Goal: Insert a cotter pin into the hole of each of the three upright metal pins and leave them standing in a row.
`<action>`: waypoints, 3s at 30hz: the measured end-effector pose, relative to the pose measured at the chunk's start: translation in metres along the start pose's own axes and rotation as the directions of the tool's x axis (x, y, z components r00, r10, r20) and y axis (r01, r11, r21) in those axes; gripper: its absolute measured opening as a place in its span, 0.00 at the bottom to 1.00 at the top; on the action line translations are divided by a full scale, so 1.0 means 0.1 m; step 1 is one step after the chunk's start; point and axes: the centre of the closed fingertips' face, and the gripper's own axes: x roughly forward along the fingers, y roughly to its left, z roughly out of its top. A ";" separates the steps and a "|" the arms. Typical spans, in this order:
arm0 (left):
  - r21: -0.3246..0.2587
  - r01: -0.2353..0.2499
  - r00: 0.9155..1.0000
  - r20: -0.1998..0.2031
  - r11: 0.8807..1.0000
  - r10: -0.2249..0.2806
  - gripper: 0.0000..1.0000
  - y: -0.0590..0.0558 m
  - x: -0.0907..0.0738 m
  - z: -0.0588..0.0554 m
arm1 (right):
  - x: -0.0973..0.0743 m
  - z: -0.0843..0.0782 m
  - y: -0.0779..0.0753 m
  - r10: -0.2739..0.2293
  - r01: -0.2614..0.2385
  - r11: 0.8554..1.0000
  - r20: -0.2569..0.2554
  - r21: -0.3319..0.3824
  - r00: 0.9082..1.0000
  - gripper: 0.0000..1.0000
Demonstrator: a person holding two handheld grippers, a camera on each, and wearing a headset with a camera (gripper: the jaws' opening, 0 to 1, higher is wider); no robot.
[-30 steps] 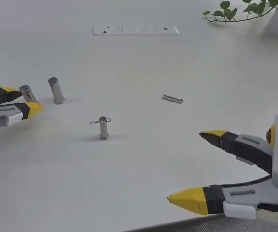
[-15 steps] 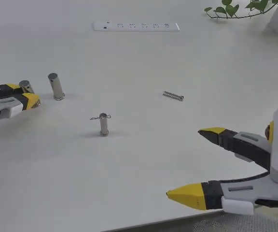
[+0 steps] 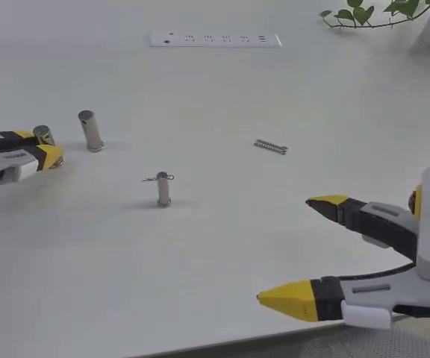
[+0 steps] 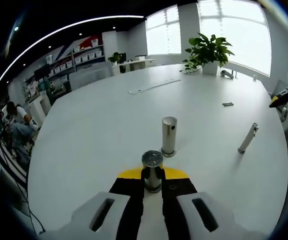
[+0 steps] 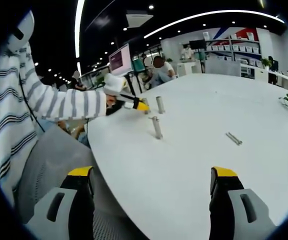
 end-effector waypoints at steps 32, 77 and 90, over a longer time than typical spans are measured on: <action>0.125 0.236 0.972 -0.007 0.964 -0.237 0.10 -1.29 -0.66 0.08 | -0.05 0.00 0.05 0.071 -0.070 0.996 0.017 -0.049 0.997 0.96; 0.047 0.224 0.975 -0.010 0.973 -0.224 0.11 -2.19 -0.42 0.03 | -0.05 0.00 0.14 0.146 -0.144 0.986 0.023 -0.079 0.989 0.95; 0.041 0.227 0.974 -0.015 0.973 -0.227 0.11 -2.29 -0.33 -0.01 | -0.05 -0.01 0.14 0.165 -0.164 0.982 0.008 -0.092 0.986 0.95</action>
